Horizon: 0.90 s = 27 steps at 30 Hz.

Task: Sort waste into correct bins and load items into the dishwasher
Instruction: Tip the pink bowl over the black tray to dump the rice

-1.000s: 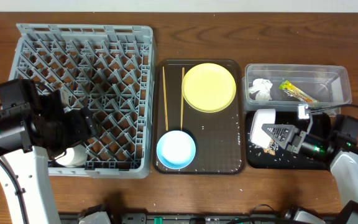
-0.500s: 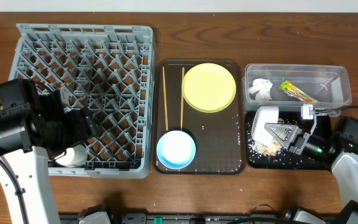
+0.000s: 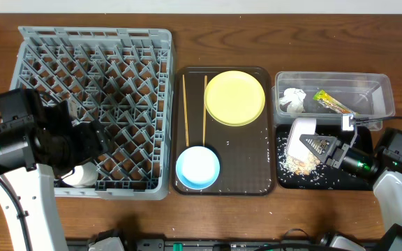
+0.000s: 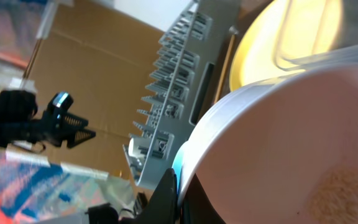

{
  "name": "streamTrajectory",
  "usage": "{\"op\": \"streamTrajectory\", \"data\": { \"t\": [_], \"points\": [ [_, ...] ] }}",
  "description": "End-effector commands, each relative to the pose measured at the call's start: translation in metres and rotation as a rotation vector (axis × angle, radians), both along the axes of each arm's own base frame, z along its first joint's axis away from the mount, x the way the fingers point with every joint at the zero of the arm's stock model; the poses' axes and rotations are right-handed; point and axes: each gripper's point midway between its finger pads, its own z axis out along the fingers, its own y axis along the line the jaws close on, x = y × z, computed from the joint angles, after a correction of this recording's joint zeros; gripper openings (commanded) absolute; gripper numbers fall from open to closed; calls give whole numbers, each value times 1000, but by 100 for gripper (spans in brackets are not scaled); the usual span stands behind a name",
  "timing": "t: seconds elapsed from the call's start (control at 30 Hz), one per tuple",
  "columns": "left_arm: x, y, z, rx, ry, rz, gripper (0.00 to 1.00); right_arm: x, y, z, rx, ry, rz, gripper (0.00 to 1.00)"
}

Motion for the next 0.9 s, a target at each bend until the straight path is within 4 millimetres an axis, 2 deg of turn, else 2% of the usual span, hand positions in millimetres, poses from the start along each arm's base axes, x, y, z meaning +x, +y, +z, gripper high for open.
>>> {"op": "streamTrajectory", "data": {
  "t": [0.0,0.03,0.1,0.13,0.17,0.2,0.27,0.3,0.37,0.4,0.57,0.73,0.87],
  "points": [
    [1,1,2,4,0,2,81,-7,6,20,89,-91,51,1],
    [1,1,2,4,0,2,81,-4,3,11,45,-57,29,1],
    [1,1,2,5,-1,2,81,4,-9,-23,-61,155,-76,1],
    [1,1,2,5,-2,2,81,2,-5,-15,-11,144,-55,1],
    [1,1,2,5,-1,2,82,-7,7,17,96,-43,50,1],
    [1,0,2,4,2,2,81,-8,9,21,97,-84,63,1],
    [1,0,2,4,2,2,81,1,-1,-12,-36,72,-25,1],
    [1,1,2,5,-2,2,81,2,-4,-22,-46,163,-58,1],
    [2,1,3,6,-4,2,81,-4,9,2,41,47,28,1],
    [1,1,2,5,-1,2,81,-6,14,7,54,33,51,1],
    [1,0,2,3,2,2,81,2,32,8,-145,71,65,1],
    [1,0,2,4,2,2,82,9,46,36,-395,-3,59,1],
    [1,0,2,4,2,2,81,6,50,41,-377,18,58,1]
  ]
}}
